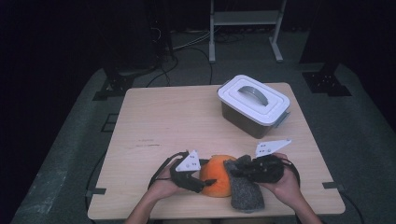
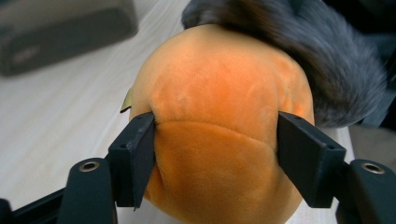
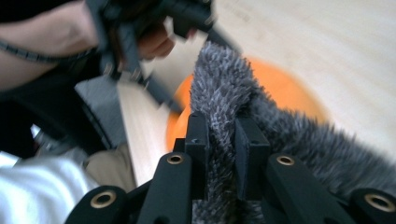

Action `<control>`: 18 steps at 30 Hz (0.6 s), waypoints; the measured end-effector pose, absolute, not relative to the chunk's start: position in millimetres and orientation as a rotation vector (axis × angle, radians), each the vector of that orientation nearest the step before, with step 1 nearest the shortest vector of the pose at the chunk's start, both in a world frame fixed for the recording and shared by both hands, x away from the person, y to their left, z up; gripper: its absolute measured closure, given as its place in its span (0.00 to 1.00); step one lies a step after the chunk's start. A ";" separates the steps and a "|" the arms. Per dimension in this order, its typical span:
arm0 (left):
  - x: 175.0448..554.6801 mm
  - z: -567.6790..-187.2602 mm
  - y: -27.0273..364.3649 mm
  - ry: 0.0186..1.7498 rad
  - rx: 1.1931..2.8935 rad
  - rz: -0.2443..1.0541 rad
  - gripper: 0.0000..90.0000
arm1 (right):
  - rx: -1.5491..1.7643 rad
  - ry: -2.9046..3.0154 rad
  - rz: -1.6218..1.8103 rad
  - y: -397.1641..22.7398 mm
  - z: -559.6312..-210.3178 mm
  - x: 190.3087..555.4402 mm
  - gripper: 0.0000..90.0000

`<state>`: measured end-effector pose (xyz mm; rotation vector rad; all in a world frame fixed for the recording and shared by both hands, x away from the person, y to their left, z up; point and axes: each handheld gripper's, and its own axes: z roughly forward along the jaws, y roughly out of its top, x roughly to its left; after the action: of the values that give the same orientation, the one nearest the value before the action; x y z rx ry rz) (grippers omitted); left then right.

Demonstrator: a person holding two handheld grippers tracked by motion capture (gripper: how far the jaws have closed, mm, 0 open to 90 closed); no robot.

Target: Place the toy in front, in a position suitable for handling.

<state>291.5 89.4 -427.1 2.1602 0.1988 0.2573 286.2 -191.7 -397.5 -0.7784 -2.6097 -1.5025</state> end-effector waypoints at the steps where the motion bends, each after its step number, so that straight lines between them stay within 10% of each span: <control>1: 287.1 -425.8 86.5 0.148 2.168 0.295 0.36 | -0.792 -2.611 -1.509 -192.6 -395.7 287.7 0.85; 18: 283.7 -421.6 82.8 0.127 2.113 0.227 0.23 | -0.861 -2.503 -1.445 -199.5 -404.0 298.6 0.85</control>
<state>283.7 82.8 -421.6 2.1127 0.1268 0.2269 298.6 -199.5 -404.0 -0.8610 -2.5028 -1.4452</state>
